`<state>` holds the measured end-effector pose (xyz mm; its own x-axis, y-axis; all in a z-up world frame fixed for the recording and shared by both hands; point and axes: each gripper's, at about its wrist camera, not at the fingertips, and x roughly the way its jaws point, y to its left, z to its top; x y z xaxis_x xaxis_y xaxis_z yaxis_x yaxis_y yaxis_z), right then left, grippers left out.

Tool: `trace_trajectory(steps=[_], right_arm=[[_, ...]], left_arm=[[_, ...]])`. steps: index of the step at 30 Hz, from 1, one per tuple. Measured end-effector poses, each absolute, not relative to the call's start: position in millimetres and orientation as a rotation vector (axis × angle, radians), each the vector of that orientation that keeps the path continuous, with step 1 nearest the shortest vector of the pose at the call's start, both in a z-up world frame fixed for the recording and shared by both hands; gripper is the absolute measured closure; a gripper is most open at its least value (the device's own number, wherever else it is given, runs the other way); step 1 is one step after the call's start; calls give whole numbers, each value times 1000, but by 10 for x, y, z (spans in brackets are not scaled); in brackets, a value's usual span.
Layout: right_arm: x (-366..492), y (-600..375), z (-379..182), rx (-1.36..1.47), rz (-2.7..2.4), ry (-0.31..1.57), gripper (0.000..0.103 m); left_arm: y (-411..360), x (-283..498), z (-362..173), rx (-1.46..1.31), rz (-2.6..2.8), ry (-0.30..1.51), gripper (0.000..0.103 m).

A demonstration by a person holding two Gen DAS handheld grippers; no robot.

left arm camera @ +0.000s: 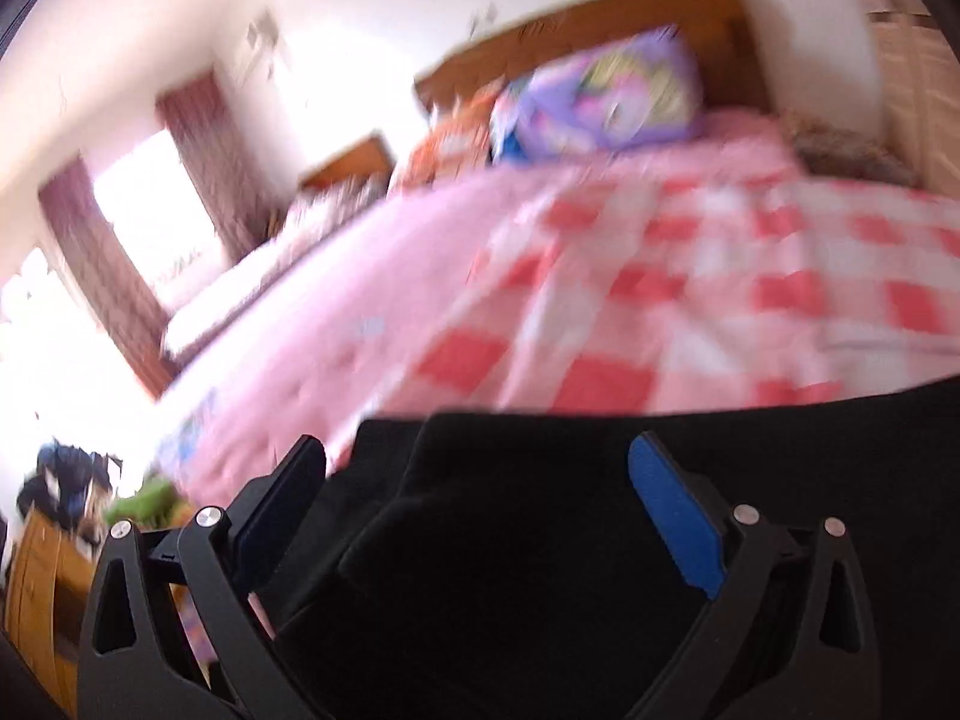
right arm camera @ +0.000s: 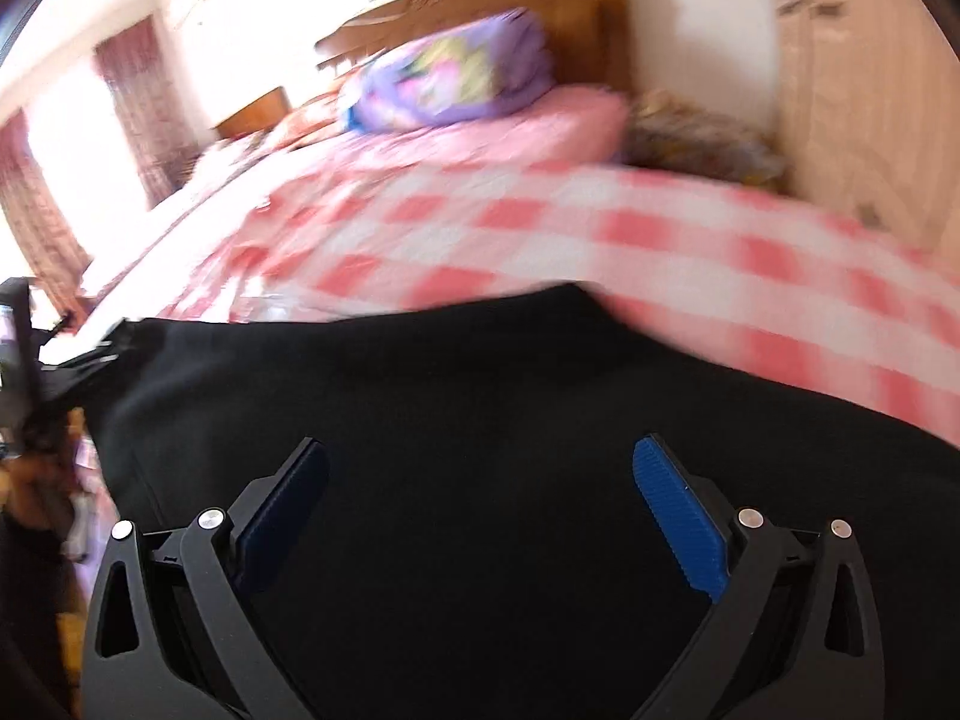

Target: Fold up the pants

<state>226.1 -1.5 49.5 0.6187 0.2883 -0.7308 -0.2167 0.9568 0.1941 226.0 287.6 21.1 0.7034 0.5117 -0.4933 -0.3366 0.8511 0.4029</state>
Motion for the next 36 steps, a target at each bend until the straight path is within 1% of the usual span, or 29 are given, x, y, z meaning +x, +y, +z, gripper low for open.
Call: trace_trajectory(steps=[2, 4, 6, 7, 8, 10, 11, 12, 13, 15, 18, 21, 22, 24, 25, 29, 31, 35, 36], right_arm=[[2026, -367, 476, 66, 197, 871, 5], [1911, -644, 371, 76, 127, 935, 5], [1807, -907, 171, 81, 56, 1024, 4], [1756, -986, 101, 71, 46, 1039, 4], [1644, -1037, 95, 40, 78, 998, 4], [1529, -1064, 100, 16, 88, 985, 4], [1472, -1083, 124, 17, 83, 974, 5], [1394, -1115, 176, 33, 80, 949, 5], [1328, -1146, 220, 56, 82, 925, 5], [1202, -1224, 297, 107, 81, 885, 5], [1084, -1307, 371, 165, 93, 835, 5], [1066, -1312, 433, 206, 88, 805, 5], [1074, -1287, 455, 217, 95, 795, 5], [1096, -1172, 516, 232, 126, 770, 5], [1146, -1091, 534, 230, 143, 763, 5], [1262, -619, 586, 176, 232, 762, 5], [1301, -428, 584, 147, 266, 774, 5], [1325, -66, 578, 90, 320, 793, 5], [1331, 6, 576, 80, 329, 798, 5]], left_arm=[[2419, 2019, 354, 337, 366, 578, 2], [1962, 1834, 394, 361, 199, 571, 2], [1532, 1738, 325, 388, 58, 593, 2], [1274, 1729, 220, 414, -4, 623, 2], [1095, 1748, 107, 439, -37, 655, 2], [858, 1846, -194, 490, -52, 744, 1], [824, 1862, -271, 488, -24, 745, 1], [852, 1831, -254, 457, -16, 720, 1], [911, 1860, -245, 418, -26, 771, 1], [1133, 1847, -153, 296, -39, 797, 1], [1677, 1690, 42, 91, -3, 767, 1], [2653, 1487, 115, -232, 39, 759, 2], [3092, 1380, 87, -389, 60, 761, 2], [3806, 1171, -18, -608, 145, 754, 2], [4036, 1068, -35, -667, 178, 743, 2], [4806, 852, -80, -804, 264, 688, 3], [5052, 908, -116, -848, 267, 678, 10], [5187, 1114, -177, -861, 235, 700, 14], [5172, 1136, -198, -860, 218, 703, 19]])
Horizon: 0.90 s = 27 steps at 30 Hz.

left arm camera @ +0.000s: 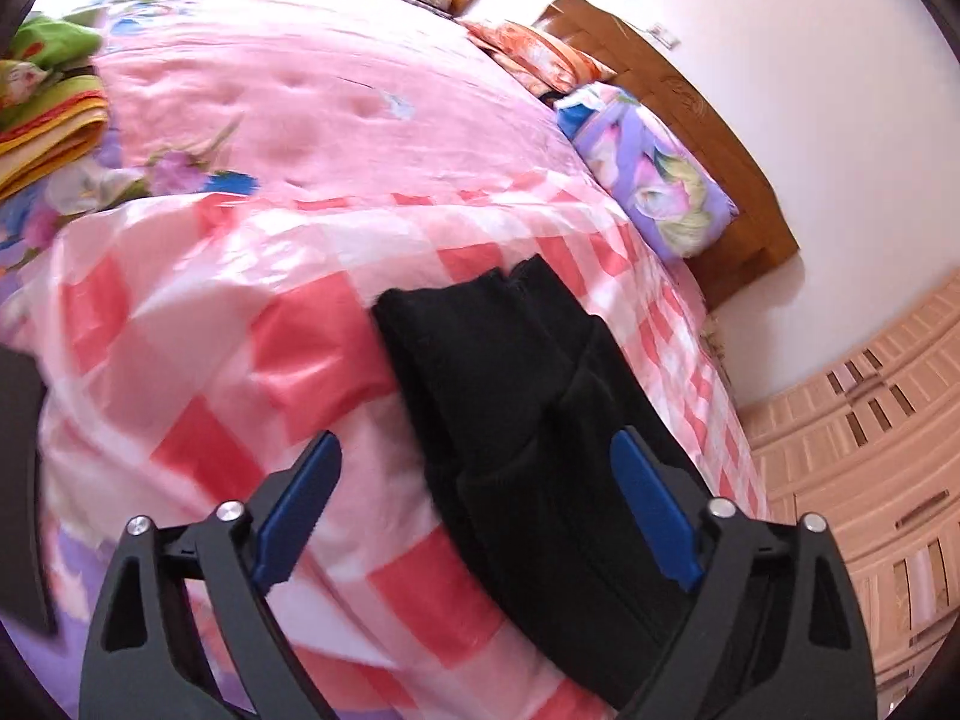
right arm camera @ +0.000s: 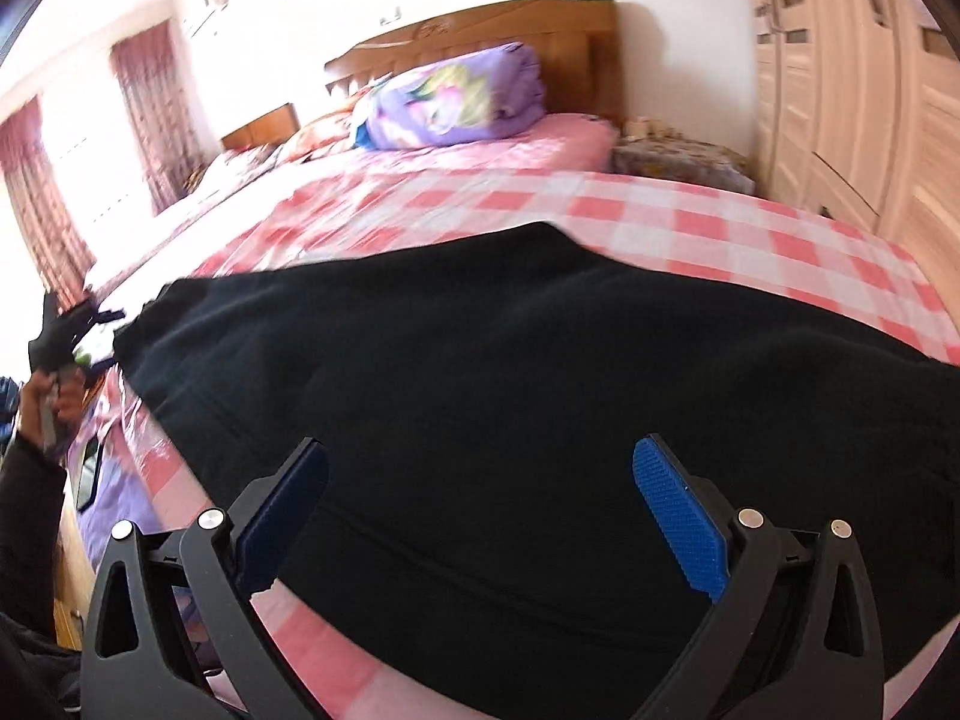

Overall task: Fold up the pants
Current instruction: 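Grasp a leg cuff of the sweatpants with the left gripper and lift it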

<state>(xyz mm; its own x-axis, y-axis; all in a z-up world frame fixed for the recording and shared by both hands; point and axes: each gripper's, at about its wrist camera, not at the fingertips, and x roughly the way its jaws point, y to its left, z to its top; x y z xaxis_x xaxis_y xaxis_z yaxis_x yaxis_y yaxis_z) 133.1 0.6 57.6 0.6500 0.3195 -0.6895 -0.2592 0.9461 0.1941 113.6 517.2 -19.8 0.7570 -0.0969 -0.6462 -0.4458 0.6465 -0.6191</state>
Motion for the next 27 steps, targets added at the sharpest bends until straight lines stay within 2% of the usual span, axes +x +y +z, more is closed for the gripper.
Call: trace_trajectory(steps=[4, 12, 13, 15, 16, 18, 20, 22, 25, 27], right_arm=[[1354, 242, 601, 79, 371, 811, 4], [1585, 975, 684, 63, 550, 788, 5], [1622, 1056, 670, 61, 565, 792, 5], [1679, 1214, 617, 55, 570, 814, 5], [1690, 1271, 587, 53, 577, 824, 5], [1697, 1375, 469, 34, 599, 875, 5], [1733, 1520, 180, -94, 575, 1016, 4], [1624, 1590, 181, -191, 582, 938, 4], [1675, 1459, 247, -85, 566, 979, 4], [1652, 1229, 386, 33, 556, 918, 4]], left_arm=[[5128, 1351, -297, -844, 187, 721, 23], [5080, 1521, -457, -789, 237, 692, 22], [5024, 1535, -436, -751, 246, 691, 43], [4994, 1547, -427, -738, 239, 697, 59], [4987, 1533, -405, -733, 239, 685, 72], [4955, 1498, -343, -716, 251, 667, 77], [4809, 1460, -175, -637, 289, 649, 78], [4557, 1423, 93, -526, 297, 603, 78], [4054, 1407, 563, -341, 265, 528, 79], [3665, 1400, 810, -230, 227, 482, 78]])
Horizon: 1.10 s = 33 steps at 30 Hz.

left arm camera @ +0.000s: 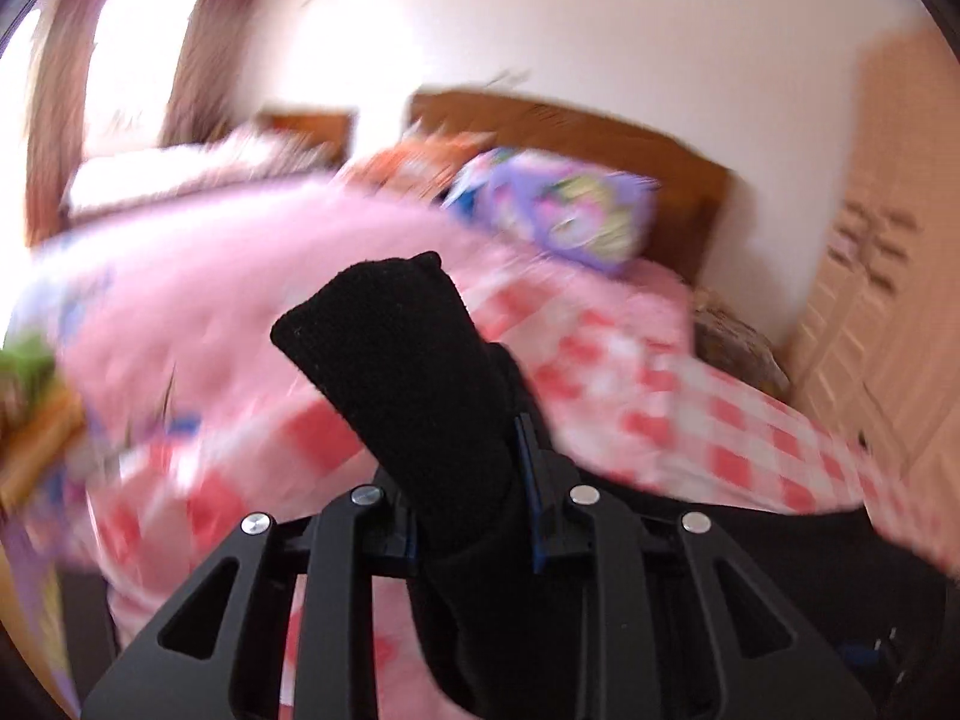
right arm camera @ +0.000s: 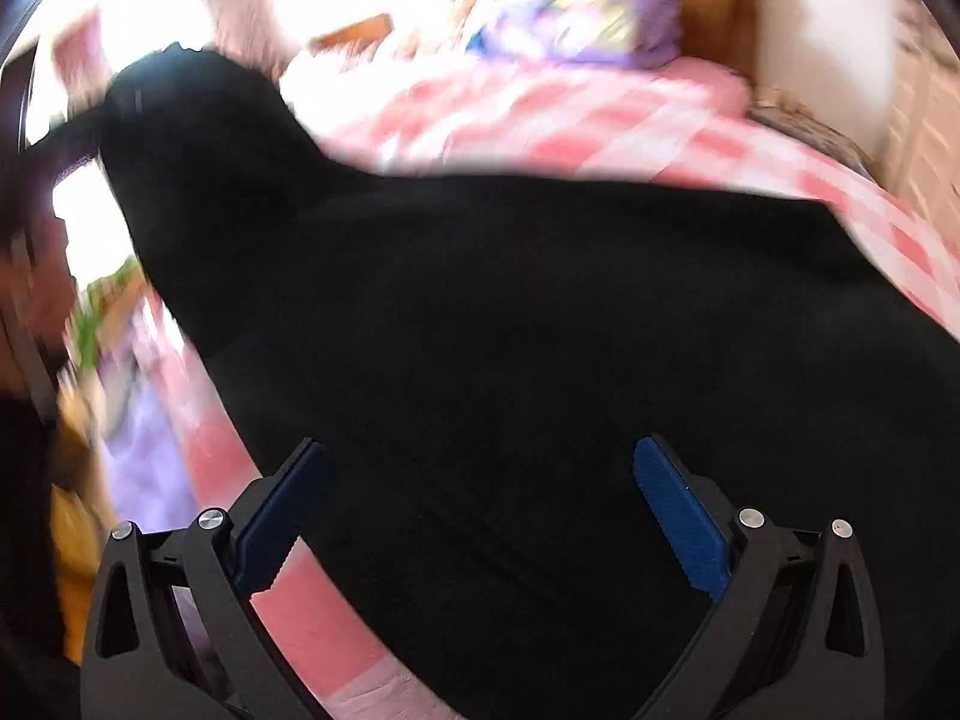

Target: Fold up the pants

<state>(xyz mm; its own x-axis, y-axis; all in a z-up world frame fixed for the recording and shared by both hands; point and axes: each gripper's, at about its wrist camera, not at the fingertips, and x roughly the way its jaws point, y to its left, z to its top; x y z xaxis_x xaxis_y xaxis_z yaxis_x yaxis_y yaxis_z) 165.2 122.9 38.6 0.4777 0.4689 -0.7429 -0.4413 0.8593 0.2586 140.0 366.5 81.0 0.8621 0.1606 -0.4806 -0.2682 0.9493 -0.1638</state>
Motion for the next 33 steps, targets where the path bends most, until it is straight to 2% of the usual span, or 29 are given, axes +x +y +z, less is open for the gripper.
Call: trace_trajectory(steps=[5, 7, 8, 11, 14, 15, 16, 18, 20, 22, 27, 28, 30, 33], right_arm=[[1551, 358, 697, 260, 397, 751, 4], [1481, -98, 757, 368, 297, 706, 4], [1451, -239, 768, 401, 269, 692, 4], [1322, -709, 749, 493, 168, 664, 4], [1259, -914, 665, 543, 152, 679, 4], [1267, -933, 654, 553, 158, 684, 4], [1278, -942, 625, 563, 170, 691, 4], [1327, -926, 553, 594, 219, 721, 4], [1433, -786, 466, 626, 288, 760, 4], [1509, -620, 411, 643, 374, 790, 4], [1775, -112, 214, 715, 583, 953, 5], [1814, -31, 164, 735, 608, 990, 7], [1875, 118, 118, 757, 652, 1016, 18], [1984, 381, 127, 710, 671, 1047, 22]], left_arm=[[2314, 1393, 1103, 75, 74, 392, 80], [1780, 1393, 1023, 147, -13, 392, 82], [1512, 1386, 944, 184, -56, 395, 87], [822, 1397, 563, 280, -193, 466, 87], [331, 1415, 73, 428, -350, 605, 82], [251, 1374, -43, 465, -377, 623, 69], [217, 1293, -105, 498, -390, 606, 41], [336, 1035, -34, 508, -430, 508, 11], [606, 843, 140, 444, -452, 446, 9], [955, 780, 309, 324, -444, 430, 3], [1989, 938, 284, 58, -149, 534, 2], [2137, 967, 213, 48, -100, 558, 3], [2278, 963, 125, 68, -65, 571, 3], [2307, 908, 13, 109, -73, 578, 3]])
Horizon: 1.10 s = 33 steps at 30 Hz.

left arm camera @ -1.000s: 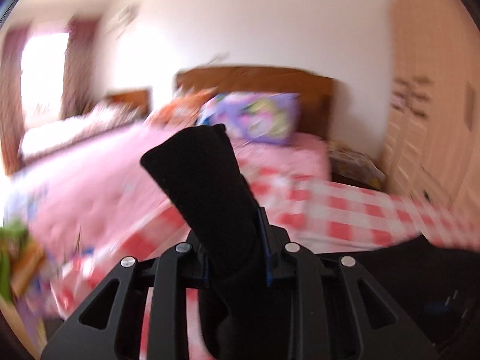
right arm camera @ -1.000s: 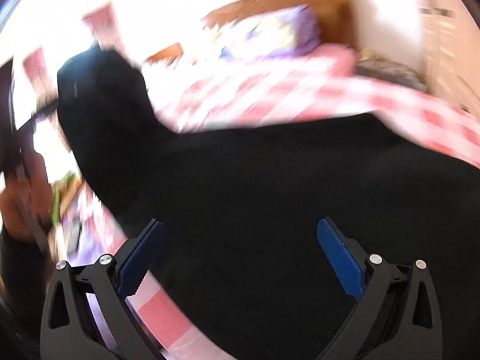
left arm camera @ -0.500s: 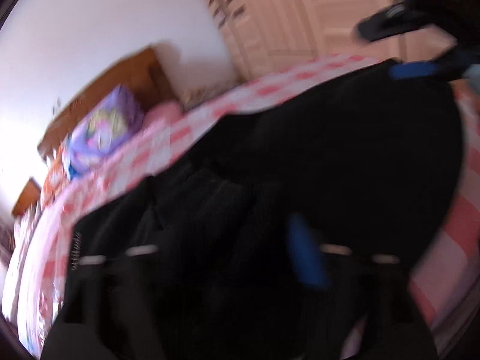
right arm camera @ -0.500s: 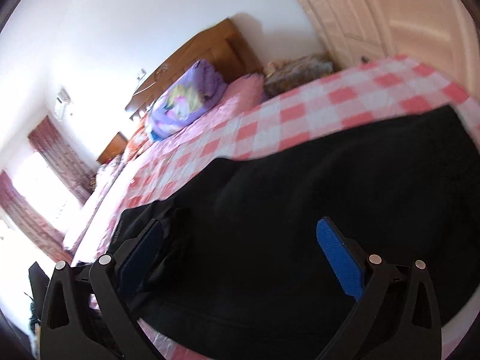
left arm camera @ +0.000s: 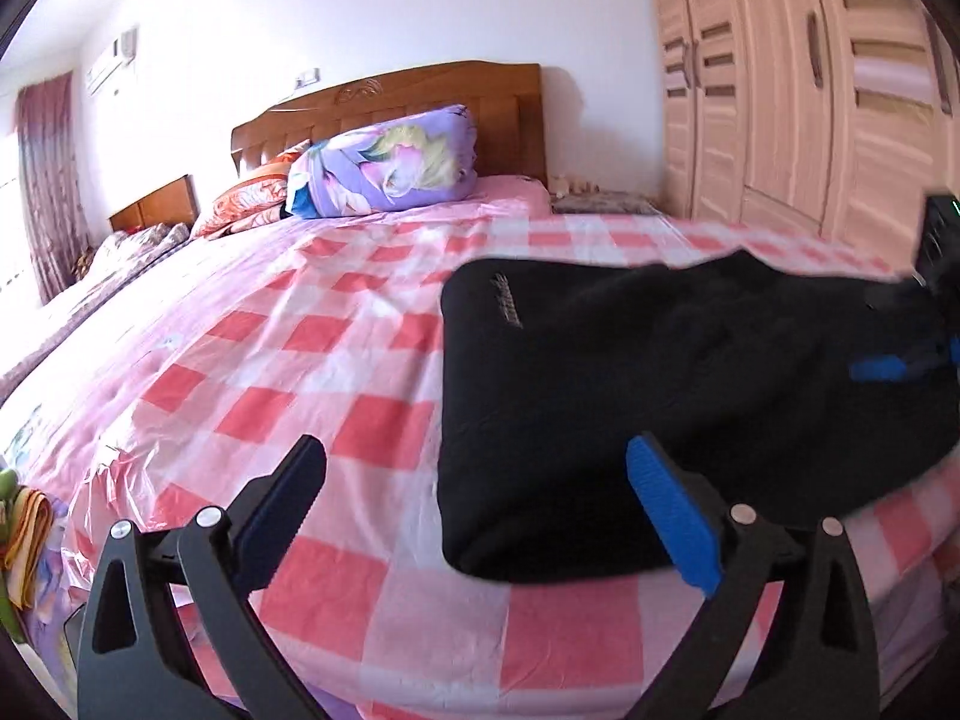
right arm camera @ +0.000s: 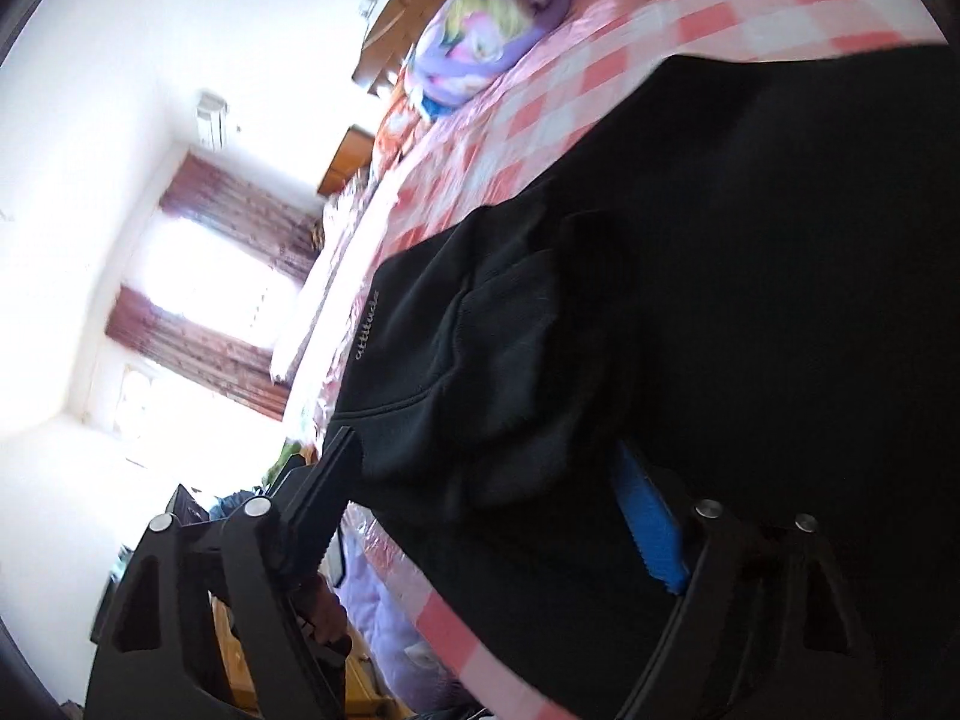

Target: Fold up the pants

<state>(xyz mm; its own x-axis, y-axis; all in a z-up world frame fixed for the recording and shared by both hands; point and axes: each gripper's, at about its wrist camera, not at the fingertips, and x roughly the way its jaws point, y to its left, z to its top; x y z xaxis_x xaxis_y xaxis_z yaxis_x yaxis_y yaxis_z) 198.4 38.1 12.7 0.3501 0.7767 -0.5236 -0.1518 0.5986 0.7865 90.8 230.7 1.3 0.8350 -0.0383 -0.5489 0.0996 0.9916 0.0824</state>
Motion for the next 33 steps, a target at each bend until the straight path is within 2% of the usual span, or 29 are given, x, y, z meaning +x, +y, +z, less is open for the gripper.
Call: trace_trajectory(steps=[2, 4, 5, 6, 9, 21, 23, 27, 33], right_arm=[[2120, 556, 43, 692, 648, 1108, 25], [2201, 629, 59, 687, 631, 1088, 29], [2237, 666, 79, 687, 636, 1080, 36], [2277, 717, 79, 687, 639, 1074, 51], [2278, 753, 65, 653, 602, 1040, 82], [1765, 417, 790, 588, 626, 756, 85], [1626, 297, 688, 575, 610, 770, 85], [1501, 32, -4, 682, 524, 927, 85], [1449, 59, 80, 643, 525, 875, 85]], left_arm=[[2311, 882, -70, 116, -83, 593, 3], [2304, 911, -151, 121, -90, 605, 3], [2303, 910, -174, 119, -97, 607, 3], [2292, 933, -204, 118, -107, 608, 3], [2272, 853, -235, 141, -111, 617, 3], [2117, 947, -326, 279, -45, 681, 1], [2176, 1015, -276, 251, 1, 690, 1], [2316, 1110, -302, 189, 37, 724, 1], [2355, 1121, -319, 132, 53, 734, 1]])
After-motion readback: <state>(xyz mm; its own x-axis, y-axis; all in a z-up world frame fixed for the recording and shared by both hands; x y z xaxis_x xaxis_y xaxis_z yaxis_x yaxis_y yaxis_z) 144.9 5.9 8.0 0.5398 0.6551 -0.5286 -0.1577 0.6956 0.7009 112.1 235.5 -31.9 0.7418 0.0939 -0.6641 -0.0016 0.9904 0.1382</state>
